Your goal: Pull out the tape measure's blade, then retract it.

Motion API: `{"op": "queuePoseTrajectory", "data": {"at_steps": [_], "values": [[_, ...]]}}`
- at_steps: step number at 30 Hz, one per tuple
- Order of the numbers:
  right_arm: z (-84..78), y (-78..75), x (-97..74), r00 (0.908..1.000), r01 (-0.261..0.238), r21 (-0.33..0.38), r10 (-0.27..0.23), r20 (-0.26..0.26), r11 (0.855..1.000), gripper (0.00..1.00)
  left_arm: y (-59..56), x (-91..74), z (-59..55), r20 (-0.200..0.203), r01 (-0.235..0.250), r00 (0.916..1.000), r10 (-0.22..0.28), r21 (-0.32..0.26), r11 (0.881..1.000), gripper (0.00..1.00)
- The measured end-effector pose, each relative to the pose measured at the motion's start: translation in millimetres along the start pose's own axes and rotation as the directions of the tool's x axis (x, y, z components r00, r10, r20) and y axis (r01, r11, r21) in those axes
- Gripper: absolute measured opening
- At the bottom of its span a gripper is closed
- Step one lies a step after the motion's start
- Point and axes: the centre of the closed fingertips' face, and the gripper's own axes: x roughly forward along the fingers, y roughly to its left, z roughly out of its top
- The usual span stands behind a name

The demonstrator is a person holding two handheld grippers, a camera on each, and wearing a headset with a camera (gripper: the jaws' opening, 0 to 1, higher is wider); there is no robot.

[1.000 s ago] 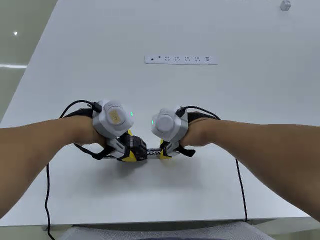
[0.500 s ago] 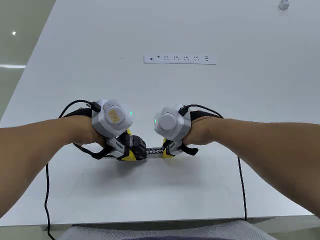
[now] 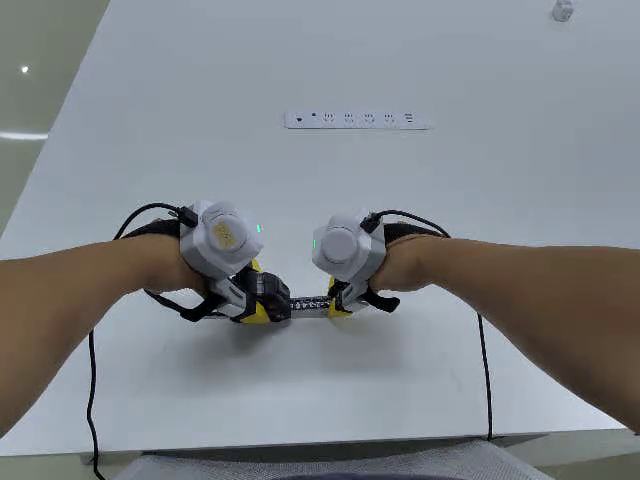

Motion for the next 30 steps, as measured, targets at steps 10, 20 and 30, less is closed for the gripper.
{"op": "queuePoseTrajectory", "data": {"at_steps": [10, 20, 30], "values": [[-5.1, -0.6, -1.9, 1.0000, 0.004, 0.004, -0.004, -0.007, 1.000, 0.12, -0.1, -0.2, 0.6, -0.002, 0.000, 1.0000, 0.000, 0.004, 1.000, 0.36], [-11.3, -1.3, -4.8, 0.9999, 0.006, 0.009, -0.006, -0.016, 1.000, 0.12, -0.1, -1.0, 0.0, 0.006, -0.005, 1.0000, 0.005, 0.006, 1.000, 0.36], [-17.7, 0.0, -6.3, 0.9998, 0.008, 0.014, -0.008, -0.019, 1.000, 0.12, -0.1, 0.9, 0.4, 0.000, -0.007, 1.0000, 0.007, 0.013, 1.000, 0.36]]}}
